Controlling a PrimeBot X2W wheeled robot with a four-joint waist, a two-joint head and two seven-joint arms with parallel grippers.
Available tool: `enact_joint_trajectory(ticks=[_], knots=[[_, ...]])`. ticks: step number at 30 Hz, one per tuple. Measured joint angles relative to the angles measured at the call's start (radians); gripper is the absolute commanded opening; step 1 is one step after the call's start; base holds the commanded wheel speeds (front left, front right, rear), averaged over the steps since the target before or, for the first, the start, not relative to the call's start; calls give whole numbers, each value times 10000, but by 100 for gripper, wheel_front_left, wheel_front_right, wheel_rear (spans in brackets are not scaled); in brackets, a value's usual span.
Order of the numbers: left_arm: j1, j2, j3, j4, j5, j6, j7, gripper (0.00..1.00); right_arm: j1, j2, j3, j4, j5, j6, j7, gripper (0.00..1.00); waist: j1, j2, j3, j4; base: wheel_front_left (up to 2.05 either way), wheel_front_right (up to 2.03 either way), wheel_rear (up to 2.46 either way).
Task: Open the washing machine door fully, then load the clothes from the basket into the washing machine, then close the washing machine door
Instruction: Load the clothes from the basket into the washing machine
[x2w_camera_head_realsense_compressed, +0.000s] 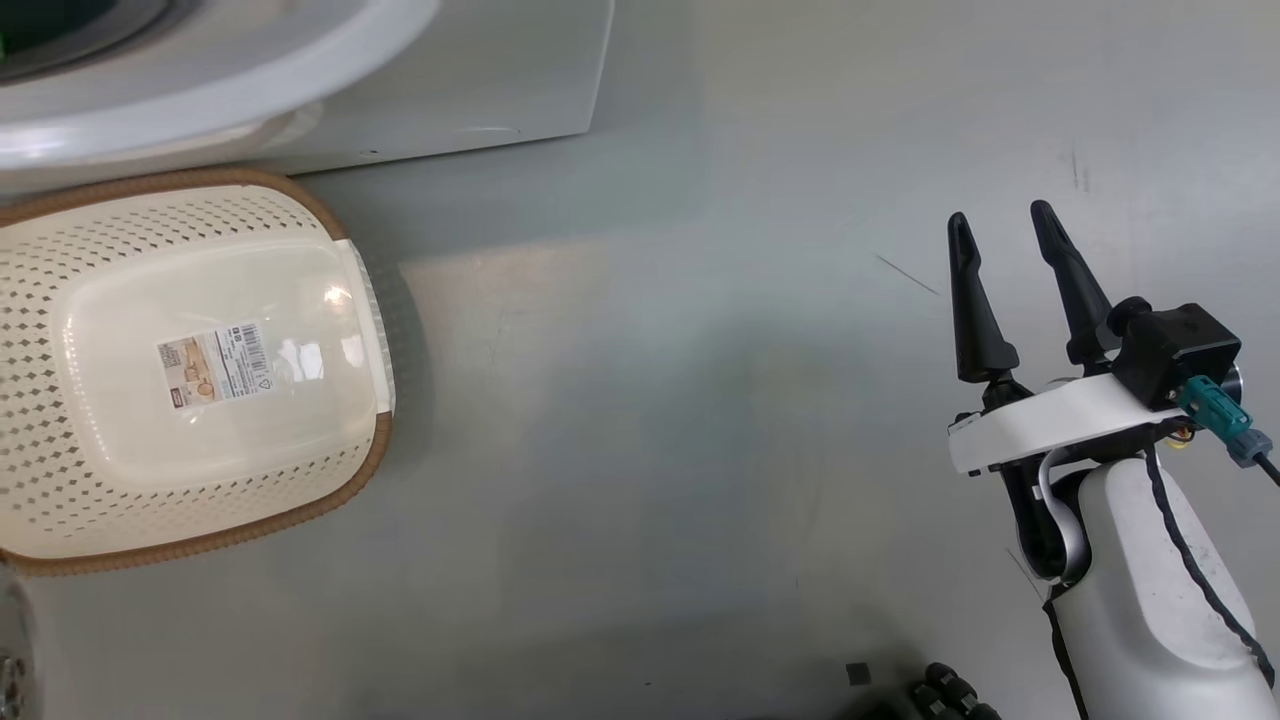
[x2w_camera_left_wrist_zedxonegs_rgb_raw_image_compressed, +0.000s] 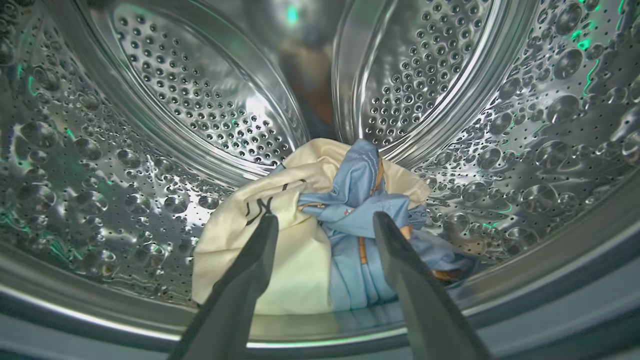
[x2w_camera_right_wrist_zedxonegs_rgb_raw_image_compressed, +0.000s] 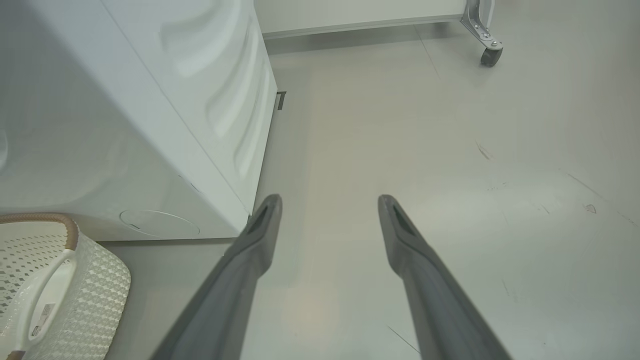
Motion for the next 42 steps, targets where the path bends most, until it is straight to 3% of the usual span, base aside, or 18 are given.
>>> enact_joint_trajectory(ticks=[14, 24, 42], knots=[[1597, -261, 29, 2, -347, 0, -96, 100, 73, -23, 27, 303, -29, 0, 0, 100, 0, 0, -1280, 223, 0, 0, 0], [3127, -418, 510, -1476, -378, 0, -136, 100, 426, -92, 92, 472, -48, 0, 0, 100, 0, 0, -2267, 393, 0, 0, 0], [6559, -1254, 1145, -3889, -159, 27, -136, 100, 947, -188, 15, 575, -73, 0, 0, 100, 0, 0, -3831, 781, 0, 0, 0]])
